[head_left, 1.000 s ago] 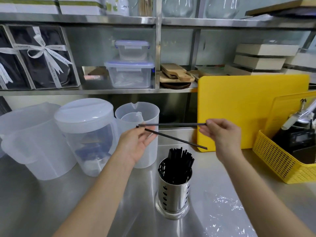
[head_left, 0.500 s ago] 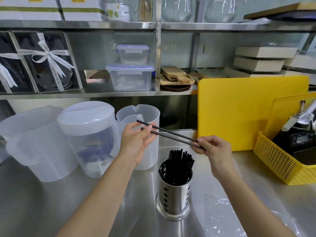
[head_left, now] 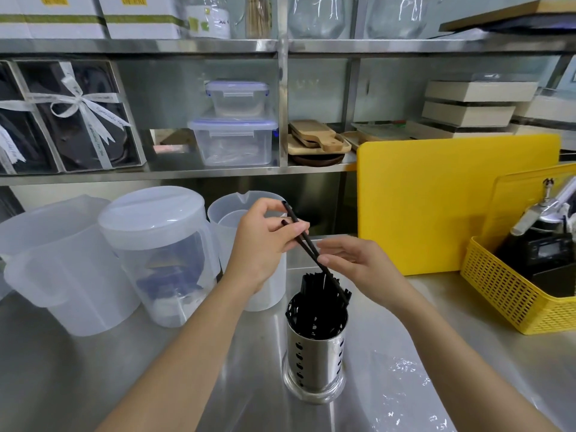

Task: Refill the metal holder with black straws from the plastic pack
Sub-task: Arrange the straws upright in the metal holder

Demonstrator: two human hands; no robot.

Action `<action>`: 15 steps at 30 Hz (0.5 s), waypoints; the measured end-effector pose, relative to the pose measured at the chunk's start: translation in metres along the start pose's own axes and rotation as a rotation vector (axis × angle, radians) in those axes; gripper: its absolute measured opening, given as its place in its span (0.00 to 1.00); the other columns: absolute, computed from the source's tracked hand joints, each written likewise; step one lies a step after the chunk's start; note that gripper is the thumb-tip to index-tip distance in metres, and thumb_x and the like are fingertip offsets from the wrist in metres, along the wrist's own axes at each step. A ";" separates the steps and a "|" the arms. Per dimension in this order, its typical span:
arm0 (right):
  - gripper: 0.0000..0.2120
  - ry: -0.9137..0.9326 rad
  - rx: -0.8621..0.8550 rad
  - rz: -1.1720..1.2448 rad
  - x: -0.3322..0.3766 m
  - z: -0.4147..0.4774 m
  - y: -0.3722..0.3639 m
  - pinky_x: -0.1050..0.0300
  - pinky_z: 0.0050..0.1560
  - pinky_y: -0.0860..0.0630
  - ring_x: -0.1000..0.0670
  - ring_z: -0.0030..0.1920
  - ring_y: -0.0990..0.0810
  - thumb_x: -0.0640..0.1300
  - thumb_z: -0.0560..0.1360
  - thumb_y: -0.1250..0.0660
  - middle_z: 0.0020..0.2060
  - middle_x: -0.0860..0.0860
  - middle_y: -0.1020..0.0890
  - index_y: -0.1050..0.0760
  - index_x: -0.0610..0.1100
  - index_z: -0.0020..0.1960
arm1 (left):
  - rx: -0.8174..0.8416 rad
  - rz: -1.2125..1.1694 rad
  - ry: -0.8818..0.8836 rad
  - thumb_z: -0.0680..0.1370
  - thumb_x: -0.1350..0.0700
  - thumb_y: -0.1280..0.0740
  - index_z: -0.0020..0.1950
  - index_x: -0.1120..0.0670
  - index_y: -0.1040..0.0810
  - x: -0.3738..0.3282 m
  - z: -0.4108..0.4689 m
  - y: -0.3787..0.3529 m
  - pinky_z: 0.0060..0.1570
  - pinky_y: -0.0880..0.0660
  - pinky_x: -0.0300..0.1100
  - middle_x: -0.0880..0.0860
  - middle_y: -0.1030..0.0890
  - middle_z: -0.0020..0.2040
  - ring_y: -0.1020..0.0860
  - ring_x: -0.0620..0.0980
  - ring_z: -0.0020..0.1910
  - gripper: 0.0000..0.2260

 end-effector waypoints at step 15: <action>0.07 -0.002 0.038 0.142 0.004 -0.001 -0.018 0.64 0.31 0.25 0.55 0.27 0.22 0.39 0.76 0.38 0.32 0.51 0.20 0.23 0.47 0.43 | -0.157 -0.162 -0.033 0.72 0.61 0.29 0.51 0.49 0.28 -0.011 -0.003 0.018 0.44 0.19 0.37 0.50 0.17 0.43 0.16 0.44 0.41 0.13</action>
Point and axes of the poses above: each hand's wrist, its own z-axis towards the middle knuckle, its own y-axis out of the back of the hand, x = y × z, the point moved 7 cm from there along z, towards the middle knuckle
